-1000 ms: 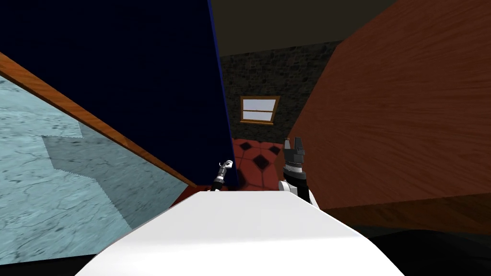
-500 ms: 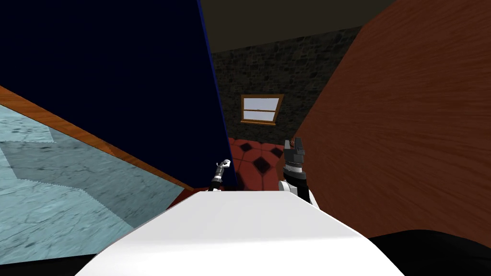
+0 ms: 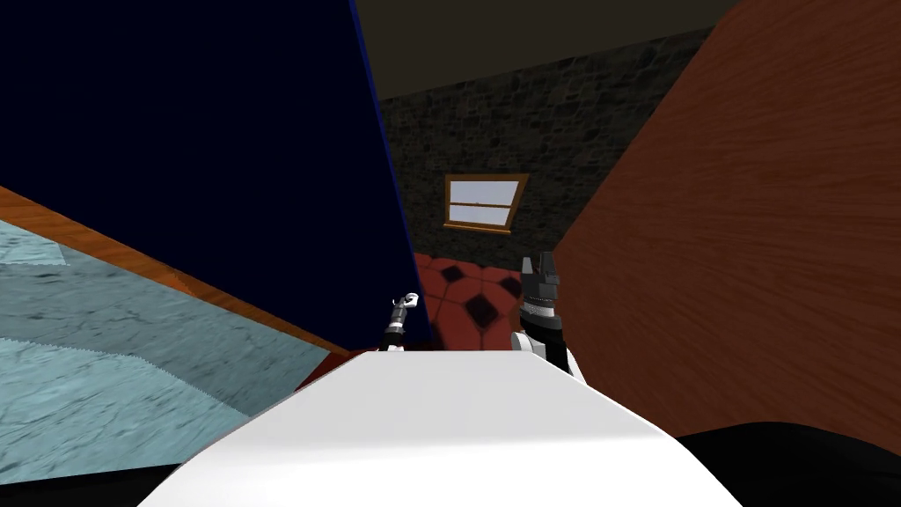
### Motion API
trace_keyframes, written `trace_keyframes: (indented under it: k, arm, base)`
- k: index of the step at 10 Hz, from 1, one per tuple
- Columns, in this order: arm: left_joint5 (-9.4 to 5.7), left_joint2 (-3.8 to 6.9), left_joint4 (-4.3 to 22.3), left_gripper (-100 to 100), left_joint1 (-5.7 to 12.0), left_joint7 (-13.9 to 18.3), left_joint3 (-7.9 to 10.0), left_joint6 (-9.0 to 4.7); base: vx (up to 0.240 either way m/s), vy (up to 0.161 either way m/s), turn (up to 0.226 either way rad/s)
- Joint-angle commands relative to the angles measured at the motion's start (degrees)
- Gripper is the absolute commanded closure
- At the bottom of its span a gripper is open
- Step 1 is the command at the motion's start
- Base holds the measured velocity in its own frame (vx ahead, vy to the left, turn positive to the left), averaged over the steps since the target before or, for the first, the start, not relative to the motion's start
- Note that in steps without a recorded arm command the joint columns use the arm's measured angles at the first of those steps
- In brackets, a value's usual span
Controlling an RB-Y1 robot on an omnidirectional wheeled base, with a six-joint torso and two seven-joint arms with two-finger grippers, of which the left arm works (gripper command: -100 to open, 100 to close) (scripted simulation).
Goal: Push the door open
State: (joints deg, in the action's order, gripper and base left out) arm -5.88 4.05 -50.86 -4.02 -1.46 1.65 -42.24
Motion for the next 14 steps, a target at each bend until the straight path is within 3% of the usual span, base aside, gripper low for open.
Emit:
trace_keyframes:
  k: [1, 6, 8, 14]
  arm:
    - [-0.50, -0.05, -0.75, 100, -0.06, -0.28, 1.26, 0.13]
    - [-1.53, -1.27, -0.14, 100, 0.40, -1.04, 3.74, 0.13]
    - [-1.97, -0.25, -0.08, 100, 0.13, -1.23, 4.73, 0.13]
    - [-3.64, 0.92, 0.28, 100, 0.24, -2.22, 8.02, -0.01]
  base:
    - [0.160, -0.060, 0.062]
    - [0.170, -0.080, 0.064]
    - [0.088, -0.024, 0.041]
    - [0.200, -0.029, 0.045]
